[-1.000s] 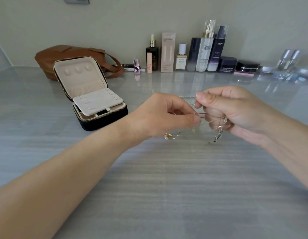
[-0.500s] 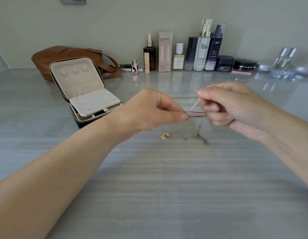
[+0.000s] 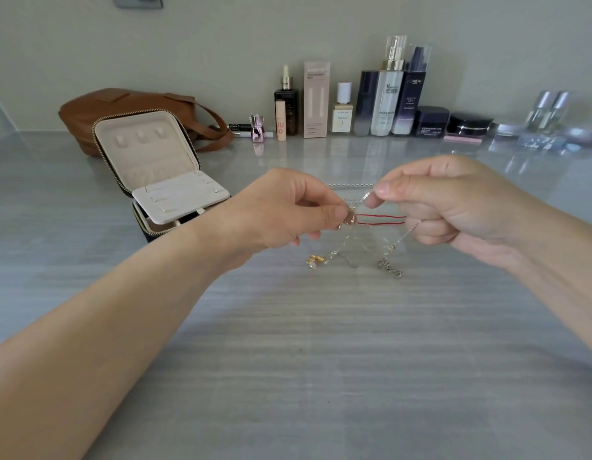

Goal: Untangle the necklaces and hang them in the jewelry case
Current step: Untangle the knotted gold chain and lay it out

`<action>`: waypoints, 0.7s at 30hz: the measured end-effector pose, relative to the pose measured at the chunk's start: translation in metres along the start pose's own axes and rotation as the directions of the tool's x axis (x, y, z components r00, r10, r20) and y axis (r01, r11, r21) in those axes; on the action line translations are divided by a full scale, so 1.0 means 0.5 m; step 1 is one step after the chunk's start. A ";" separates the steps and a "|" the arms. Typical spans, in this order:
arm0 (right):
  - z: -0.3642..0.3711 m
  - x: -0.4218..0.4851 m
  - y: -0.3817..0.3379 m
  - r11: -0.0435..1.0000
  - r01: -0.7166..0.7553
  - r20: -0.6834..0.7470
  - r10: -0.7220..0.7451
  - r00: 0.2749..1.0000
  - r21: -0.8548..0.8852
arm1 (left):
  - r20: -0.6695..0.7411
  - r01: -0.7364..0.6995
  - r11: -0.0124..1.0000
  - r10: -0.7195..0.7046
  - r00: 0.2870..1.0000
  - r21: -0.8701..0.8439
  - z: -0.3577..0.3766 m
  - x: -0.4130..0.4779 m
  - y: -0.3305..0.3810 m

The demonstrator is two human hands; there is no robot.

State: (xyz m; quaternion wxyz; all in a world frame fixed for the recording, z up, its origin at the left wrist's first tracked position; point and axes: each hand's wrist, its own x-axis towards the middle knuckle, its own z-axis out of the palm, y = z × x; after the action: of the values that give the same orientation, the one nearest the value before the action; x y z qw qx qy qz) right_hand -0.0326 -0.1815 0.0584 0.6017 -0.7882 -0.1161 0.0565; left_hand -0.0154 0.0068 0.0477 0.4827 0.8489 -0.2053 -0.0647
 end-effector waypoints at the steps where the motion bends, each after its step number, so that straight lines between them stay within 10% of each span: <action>1: -0.001 0.000 0.000 1.000 -0.003 -0.003 0.003 1.000 0.006 | -0.008 0.000 1.000 0.000 1.000 -0.003 -0.001 0.000 0.000; 21: -0.015 0.009 0.003 0.981 0.013 -0.087 0.004 0.996 0.193 | -0.068 0.071 0.995 -0.067 0.995 0.066 -0.011 0.011 -0.011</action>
State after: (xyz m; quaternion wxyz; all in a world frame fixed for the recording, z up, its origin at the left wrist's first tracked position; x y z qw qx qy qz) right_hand -0.0264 -0.1875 0.0593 0.6800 -0.7275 -0.0855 0.0317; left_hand -0.0072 0.0113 0.0465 0.4574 0.8732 -0.1619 -0.0464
